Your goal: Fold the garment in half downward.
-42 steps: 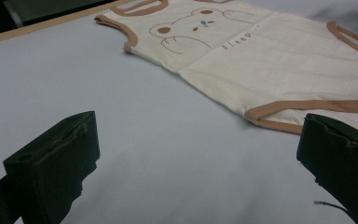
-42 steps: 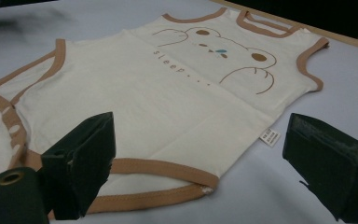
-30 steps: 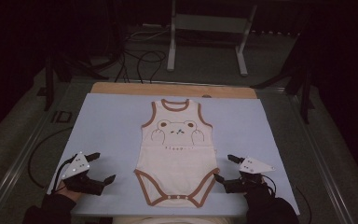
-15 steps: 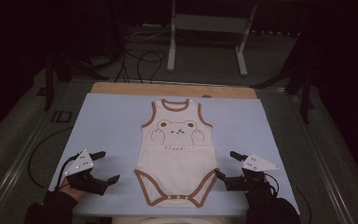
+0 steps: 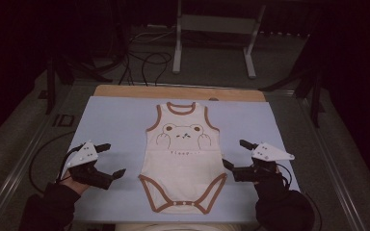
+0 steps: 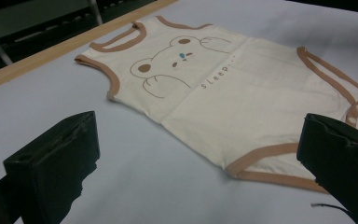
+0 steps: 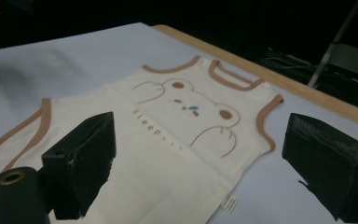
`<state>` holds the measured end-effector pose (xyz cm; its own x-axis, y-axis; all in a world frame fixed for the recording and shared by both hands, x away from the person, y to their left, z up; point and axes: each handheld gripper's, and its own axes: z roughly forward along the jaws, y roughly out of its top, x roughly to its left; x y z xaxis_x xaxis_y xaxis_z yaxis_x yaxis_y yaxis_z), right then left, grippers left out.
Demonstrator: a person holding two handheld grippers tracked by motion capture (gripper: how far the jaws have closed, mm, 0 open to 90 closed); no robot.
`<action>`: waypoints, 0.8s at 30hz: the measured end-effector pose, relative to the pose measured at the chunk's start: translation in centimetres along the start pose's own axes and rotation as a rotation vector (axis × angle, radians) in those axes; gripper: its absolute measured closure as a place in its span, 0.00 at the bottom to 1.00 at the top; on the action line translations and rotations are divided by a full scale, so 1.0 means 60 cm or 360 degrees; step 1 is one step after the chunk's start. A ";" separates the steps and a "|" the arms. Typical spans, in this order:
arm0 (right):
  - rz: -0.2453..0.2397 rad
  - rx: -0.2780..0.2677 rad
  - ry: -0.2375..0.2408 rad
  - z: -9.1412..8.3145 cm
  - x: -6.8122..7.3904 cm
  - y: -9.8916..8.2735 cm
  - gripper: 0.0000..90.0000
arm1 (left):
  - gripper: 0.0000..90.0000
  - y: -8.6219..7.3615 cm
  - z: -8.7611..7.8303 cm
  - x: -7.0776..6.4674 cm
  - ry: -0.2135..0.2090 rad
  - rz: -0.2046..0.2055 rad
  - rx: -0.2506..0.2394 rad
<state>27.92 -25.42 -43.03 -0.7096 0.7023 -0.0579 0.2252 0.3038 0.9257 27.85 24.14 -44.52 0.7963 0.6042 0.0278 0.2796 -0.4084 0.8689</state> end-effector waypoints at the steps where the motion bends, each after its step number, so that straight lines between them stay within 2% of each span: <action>1: 0.0008 0.0006 0.0003 0.003 -0.004 0.005 0.11 | 0.00 0.003 0.002 0.001 -0.0001 -0.0008 0.0002; 6: 0.0001 0.0035 -0.0025 0.020 -0.019 0.021 0.11 | 0.00 0.023 0.020 0.008 -0.0006 -0.0025 0.0030; 13: 0.0050 0.0057 -0.0033 0.047 -0.035 0.031 0.11 | 0.00 0.041 0.043 0.021 -0.0031 -0.0074 0.0071; 18: 0.0069 0.0087 -0.0030 0.070 -0.044 0.028 0.11 | 0.00 0.053 0.062 0.029 -0.0015 -0.0081 0.0103; 24: 0.0088 0.0134 -0.0040 0.096 -0.053 0.023 0.11 | 0.00 0.058 0.086 0.043 -0.0012 -0.0142 0.0109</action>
<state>34.33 -23.52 -43.70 -0.6779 0.7349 -0.0176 0.3198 0.3164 0.8931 33.66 20.77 -43.95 0.7707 0.6350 -0.0520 0.3852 -0.3994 0.8319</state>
